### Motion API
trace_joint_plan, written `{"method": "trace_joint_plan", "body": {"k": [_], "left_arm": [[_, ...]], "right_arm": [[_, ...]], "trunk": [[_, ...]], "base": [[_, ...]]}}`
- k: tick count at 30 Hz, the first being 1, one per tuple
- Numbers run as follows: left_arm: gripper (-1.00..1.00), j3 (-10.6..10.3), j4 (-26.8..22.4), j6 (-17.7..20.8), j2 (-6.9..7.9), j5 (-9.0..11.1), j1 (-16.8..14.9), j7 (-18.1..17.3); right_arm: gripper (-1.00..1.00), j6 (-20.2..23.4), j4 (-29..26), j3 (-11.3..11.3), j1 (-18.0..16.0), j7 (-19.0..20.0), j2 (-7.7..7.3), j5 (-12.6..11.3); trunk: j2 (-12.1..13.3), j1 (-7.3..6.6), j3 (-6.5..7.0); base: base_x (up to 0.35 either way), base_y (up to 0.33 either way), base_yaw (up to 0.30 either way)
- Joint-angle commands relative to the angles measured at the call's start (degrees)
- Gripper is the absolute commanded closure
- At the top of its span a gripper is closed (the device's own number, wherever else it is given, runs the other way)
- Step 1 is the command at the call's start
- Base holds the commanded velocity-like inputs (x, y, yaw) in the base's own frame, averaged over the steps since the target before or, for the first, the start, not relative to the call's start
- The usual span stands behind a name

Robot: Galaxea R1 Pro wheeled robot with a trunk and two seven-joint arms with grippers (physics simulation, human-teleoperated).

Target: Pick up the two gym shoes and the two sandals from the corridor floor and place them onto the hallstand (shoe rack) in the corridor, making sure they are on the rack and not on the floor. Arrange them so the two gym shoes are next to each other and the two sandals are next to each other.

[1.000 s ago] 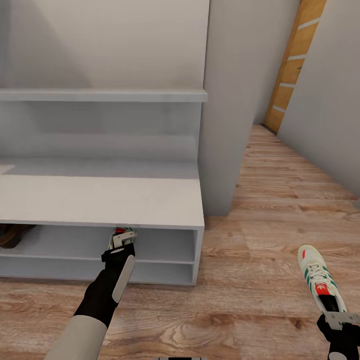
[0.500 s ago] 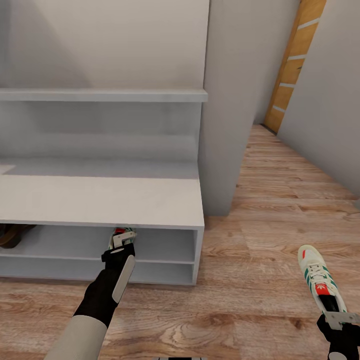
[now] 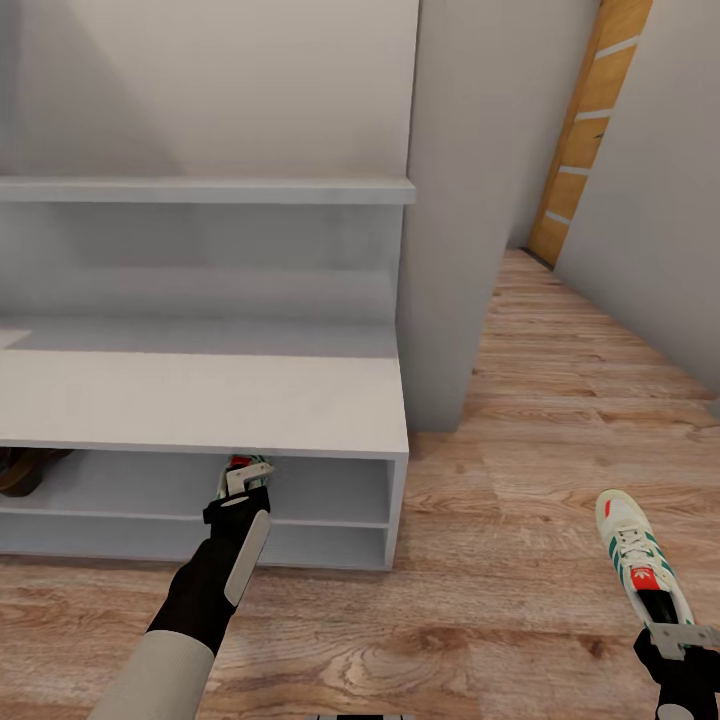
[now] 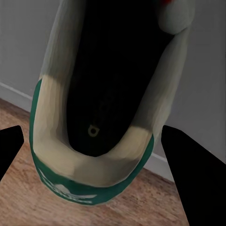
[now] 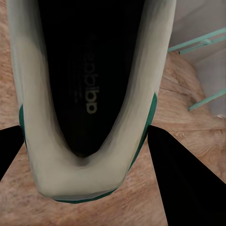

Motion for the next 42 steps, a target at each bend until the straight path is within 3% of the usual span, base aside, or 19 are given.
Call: {"method": "trace_joint_plan", "body": {"k": [1, 42], "left_arm": [[1.00, 0.0, 0.0, 0.0, 0.00, 0.0, 0.0, 0.0], [1.00, 0.2, 0.1, 0.0, 0.00, 0.0, 0.0, 0.0]], "right_arm": [[1.00, 0.0, 0.0, 0.0, 0.0, -0.1, 0.00, -0.1], [1.00, 0.0, 0.0, 0.0, 0.0, -0.1, 0.01, -0.1]], "trunk": [[0.0, 0.00, 0.00], [0.0, 0.00, 0.00]], "base": [[0.021, 0.000, 0.000], [0.002, 0.000, 0.000]]}}
